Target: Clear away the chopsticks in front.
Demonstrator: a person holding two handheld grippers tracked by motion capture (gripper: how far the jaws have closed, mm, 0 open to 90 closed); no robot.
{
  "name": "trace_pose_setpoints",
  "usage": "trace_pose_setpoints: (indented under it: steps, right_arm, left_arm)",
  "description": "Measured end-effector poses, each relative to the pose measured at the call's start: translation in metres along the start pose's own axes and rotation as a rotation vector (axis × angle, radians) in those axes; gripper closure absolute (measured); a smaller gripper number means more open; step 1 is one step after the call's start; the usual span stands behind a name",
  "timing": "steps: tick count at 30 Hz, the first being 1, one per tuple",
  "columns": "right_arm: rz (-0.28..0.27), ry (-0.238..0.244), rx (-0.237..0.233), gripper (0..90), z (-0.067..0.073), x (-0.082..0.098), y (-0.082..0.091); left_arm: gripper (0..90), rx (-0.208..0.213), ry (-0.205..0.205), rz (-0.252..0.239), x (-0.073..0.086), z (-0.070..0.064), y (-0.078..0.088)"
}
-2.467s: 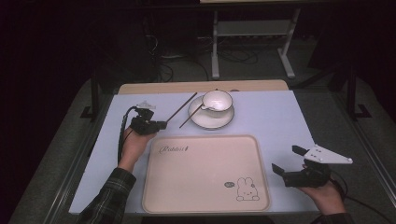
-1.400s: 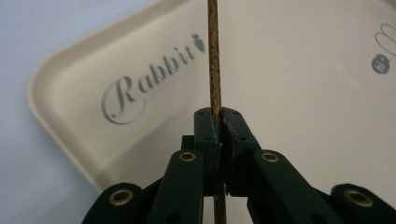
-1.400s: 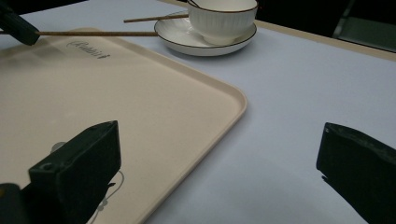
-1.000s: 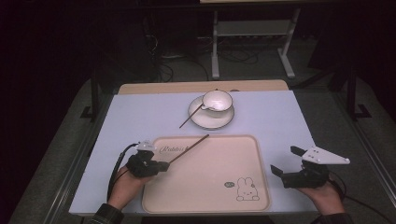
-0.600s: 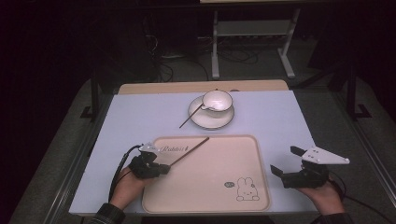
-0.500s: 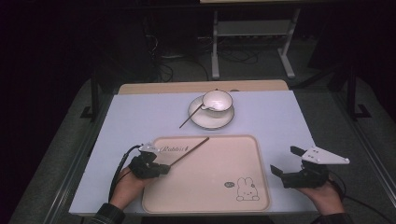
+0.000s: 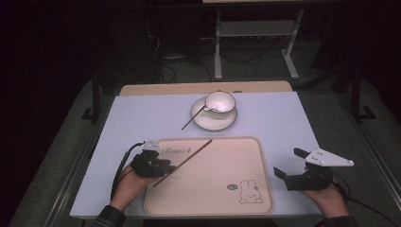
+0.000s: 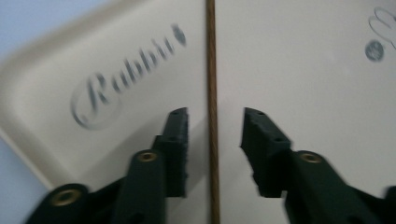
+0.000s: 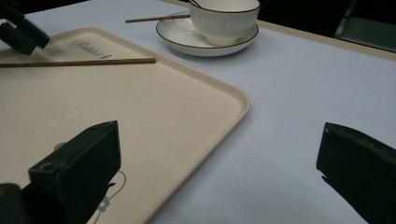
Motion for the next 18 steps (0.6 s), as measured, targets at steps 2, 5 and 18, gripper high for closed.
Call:
trace_pose_setpoints:
  steps: [2, 5, 18]
  right_arm:
    - [0.002, 0.001, -0.001, 0.0, 0.0, 0.0, 0.0]
    - [0.0, 0.0, -0.002, 0.0, 0.001, 0.0, 0.0]
    - [-0.001, -0.007, -0.002, 0.0, 0.0, 0.0, 0.0]
  left_arm:
    - [47.2, -0.004, -0.004, -0.006, -0.005, 0.003, 0.0]
    - [37.1, -0.014, -0.014, -0.04, -0.022, 0.012, -0.002]
    - [19.1, -0.065, -0.045, -0.074, -0.091, 0.053, -0.023]
Point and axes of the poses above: each handheld gripper's, and its own axes: y roughly backward along the jaws, x roughly out of its underside, z roughly to its left, the point moved 4 cm from there along -y, roughly forward along the jaws, and after that the axes turned 5 degrees about x, right-handed, at the moved point
